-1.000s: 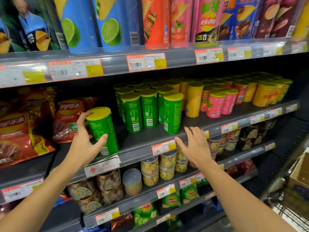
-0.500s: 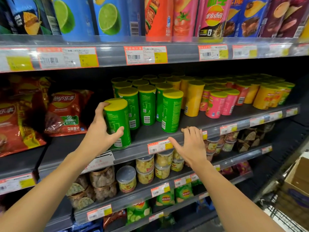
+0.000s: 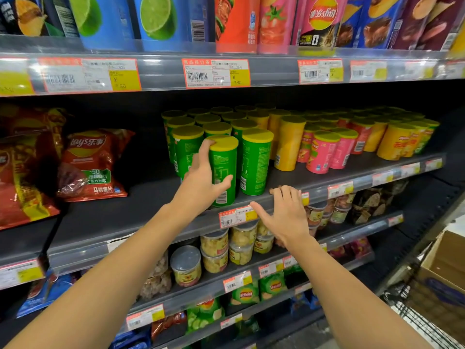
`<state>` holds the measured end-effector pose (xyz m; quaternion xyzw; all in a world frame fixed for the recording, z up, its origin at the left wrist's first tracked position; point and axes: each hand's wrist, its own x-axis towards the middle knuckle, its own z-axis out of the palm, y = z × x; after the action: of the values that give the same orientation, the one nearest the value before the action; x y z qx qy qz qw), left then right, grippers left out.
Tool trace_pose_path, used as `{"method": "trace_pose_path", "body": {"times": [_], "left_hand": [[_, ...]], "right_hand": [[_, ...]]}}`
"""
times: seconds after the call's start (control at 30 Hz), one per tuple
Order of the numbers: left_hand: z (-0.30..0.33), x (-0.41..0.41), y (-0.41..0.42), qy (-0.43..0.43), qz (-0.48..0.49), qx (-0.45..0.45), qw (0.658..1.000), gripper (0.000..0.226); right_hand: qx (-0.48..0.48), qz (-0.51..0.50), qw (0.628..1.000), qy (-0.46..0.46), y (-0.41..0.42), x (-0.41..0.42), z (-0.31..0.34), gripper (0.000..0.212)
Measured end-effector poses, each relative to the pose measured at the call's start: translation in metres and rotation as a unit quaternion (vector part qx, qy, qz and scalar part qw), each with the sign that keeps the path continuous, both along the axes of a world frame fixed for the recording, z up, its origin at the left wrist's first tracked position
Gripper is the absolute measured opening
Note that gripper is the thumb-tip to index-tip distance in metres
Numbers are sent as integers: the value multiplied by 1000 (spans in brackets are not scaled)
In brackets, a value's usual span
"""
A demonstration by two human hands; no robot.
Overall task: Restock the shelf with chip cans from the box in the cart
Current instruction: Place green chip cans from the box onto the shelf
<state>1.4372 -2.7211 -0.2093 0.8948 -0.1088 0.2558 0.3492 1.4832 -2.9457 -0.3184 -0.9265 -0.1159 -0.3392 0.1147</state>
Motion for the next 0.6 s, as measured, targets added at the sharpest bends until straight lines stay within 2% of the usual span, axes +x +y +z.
{"method": "trace_pose_path", "body": {"times": [0.3, 0.47, 0.6], "left_hand": [[0, 13, -9, -3, 12, 18, 1000, 81], [7, 12, -8, 2, 75, 116, 990, 83], [7, 11, -12, 6, 107, 126, 986, 85]], "right_hand": [[-17, -3, 1000, 16, 0, -3, 4, 75], [-16, -4, 999, 40, 1, -6, 8, 78], [-21, -3, 998, 65, 0, -10, 11, 77]]}}
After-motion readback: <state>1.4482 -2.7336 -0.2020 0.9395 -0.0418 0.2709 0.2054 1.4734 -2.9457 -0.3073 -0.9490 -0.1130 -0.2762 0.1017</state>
